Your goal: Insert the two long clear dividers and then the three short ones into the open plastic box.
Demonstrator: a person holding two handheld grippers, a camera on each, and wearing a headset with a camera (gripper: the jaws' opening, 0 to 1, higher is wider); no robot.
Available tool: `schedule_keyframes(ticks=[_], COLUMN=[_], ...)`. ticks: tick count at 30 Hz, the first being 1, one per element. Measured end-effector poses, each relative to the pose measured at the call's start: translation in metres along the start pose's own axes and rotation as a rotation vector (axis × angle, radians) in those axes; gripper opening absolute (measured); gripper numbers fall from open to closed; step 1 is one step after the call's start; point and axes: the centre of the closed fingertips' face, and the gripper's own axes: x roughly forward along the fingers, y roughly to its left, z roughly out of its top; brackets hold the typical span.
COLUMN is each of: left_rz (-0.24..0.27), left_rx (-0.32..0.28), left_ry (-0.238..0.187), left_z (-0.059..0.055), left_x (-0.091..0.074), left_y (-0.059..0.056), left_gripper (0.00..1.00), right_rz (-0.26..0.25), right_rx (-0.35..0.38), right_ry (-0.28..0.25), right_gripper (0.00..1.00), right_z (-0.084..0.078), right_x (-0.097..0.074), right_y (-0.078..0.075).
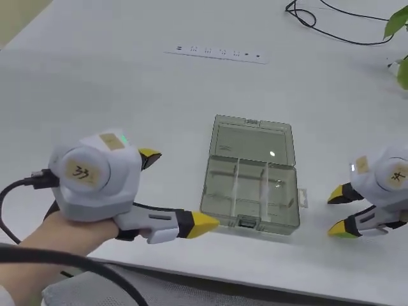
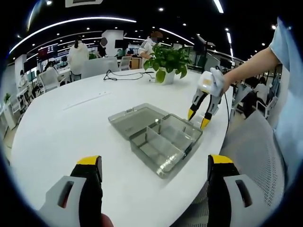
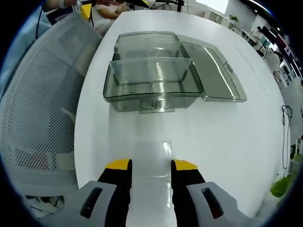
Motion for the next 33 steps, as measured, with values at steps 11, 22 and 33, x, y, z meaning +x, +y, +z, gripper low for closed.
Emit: schedule_keyframes(ticks=[11,22,33], left_rz=[0.001,-0.001,-0.008], left_rx=[-0.016,-0.045,-0.082], left_ry=[-0.019,-0.039,-0.068], left_z=[0.004,0.006,0.015], left_x=[0.003,0.003,0.007], left_y=[-0.002,-0.002,-0.002], left_gripper=[0.94,0.93,0.9], right_rz=[-0.016,-0.048,-0.14], right_rx=[0.007,0.021,0.052], right_ry=[0.007,-0.002,-0.087], right_gripper=[0.33,0.33,0.32], right_z=[0.001,0.004,0.022], right_x=[-0.001,-0.005,-0.033], right_y=[0.002,0.002,-0.005])
